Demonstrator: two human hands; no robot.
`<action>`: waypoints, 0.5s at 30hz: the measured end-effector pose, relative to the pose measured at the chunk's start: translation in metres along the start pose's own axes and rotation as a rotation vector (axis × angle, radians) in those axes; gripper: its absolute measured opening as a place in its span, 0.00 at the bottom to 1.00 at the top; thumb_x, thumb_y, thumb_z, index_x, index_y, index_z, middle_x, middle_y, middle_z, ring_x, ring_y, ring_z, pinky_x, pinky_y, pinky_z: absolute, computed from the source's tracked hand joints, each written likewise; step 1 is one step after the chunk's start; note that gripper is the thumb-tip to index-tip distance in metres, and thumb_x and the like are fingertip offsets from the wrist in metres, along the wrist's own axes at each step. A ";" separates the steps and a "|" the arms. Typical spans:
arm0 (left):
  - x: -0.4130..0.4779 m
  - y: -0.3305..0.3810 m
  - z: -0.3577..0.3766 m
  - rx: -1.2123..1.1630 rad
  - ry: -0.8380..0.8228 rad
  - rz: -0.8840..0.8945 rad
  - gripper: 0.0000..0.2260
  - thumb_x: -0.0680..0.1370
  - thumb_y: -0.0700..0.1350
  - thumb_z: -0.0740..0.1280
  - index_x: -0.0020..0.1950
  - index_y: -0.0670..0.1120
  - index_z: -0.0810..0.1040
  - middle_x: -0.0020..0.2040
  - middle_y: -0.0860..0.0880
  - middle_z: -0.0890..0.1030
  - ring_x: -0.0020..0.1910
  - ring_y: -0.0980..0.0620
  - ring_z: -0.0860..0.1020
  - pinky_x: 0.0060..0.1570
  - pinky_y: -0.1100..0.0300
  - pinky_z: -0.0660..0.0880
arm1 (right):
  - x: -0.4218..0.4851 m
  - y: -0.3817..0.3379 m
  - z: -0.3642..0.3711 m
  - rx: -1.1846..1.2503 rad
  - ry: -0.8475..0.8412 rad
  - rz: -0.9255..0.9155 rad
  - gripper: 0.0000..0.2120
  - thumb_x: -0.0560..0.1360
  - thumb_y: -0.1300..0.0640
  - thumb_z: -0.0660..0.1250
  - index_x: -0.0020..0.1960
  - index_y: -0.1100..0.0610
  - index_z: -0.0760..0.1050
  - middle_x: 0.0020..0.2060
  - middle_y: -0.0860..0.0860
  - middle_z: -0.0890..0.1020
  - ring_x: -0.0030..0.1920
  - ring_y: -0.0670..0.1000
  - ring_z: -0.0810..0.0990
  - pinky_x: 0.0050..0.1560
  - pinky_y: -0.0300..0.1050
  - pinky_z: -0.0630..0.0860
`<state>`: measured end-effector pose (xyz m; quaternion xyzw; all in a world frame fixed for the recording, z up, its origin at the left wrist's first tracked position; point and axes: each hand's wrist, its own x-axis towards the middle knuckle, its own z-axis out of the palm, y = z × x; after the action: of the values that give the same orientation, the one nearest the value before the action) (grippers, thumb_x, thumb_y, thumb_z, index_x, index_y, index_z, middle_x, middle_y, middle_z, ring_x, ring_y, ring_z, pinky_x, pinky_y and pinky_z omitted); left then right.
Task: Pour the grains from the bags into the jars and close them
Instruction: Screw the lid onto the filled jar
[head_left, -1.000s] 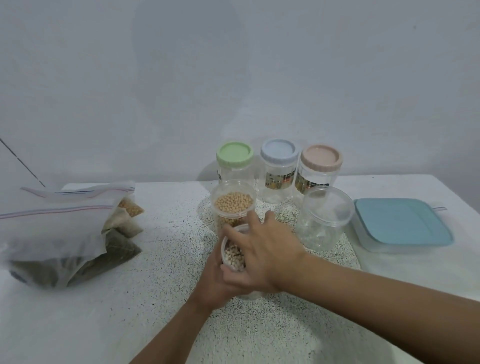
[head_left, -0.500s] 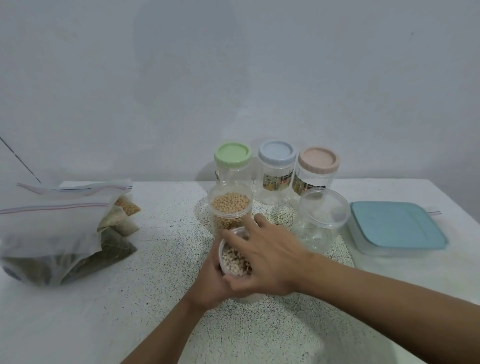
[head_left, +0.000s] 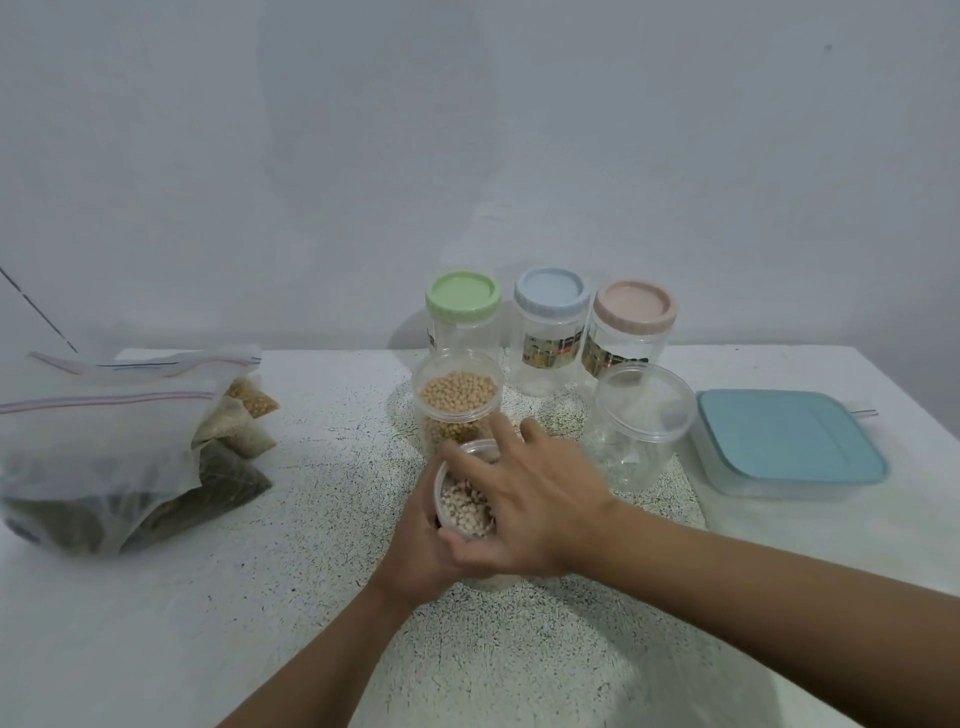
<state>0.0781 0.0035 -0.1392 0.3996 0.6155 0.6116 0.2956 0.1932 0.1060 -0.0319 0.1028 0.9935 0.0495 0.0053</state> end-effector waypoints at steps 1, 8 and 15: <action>0.001 0.001 -0.001 0.022 0.019 -0.001 0.37 0.68 0.42 0.81 0.73 0.42 0.67 0.66 0.49 0.80 0.67 0.50 0.78 0.63 0.57 0.78 | -0.001 -0.005 -0.002 -0.008 -0.032 0.044 0.42 0.75 0.23 0.42 0.80 0.48 0.45 0.72 0.66 0.64 0.56 0.64 0.76 0.40 0.49 0.73; -0.005 0.004 0.019 0.073 0.100 0.064 0.41 0.66 0.39 0.83 0.74 0.47 0.67 0.64 0.52 0.80 0.64 0.55 0.79 0.60 0.63 0.77 | 0.005 -0.023 -0.008 0.028 -0.102 0.346 0.44 0.77 0.25 0.43 0.79 0.57 0.52 0.58 0.63 0.69 0.45 0.58 0.73 0.37 0.48 0.71; -0.007 -0.006 0.004 0.052 -0.076 -0.050 0.48 0.59 0.44 0.86 0.74 0.49 0.64 0.63 0.43 0.80 0.64 0.43 0.80 0.60 0.45 0.80 | -0.004 -0.008 -0.032 -0.041 -0.217 0.290 0.56 0.65 0.17 0.40 0.68 0.62 0.68 0.45 0.56 0.77 0.41 0.54 0.79 0.39 0.47 0.76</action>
<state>0.0842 -0.0003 -0.1467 0.4145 0.6294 0.5721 0.3237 0.1953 0.0945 -0.0013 0.2496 0.9606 0.0589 0.1073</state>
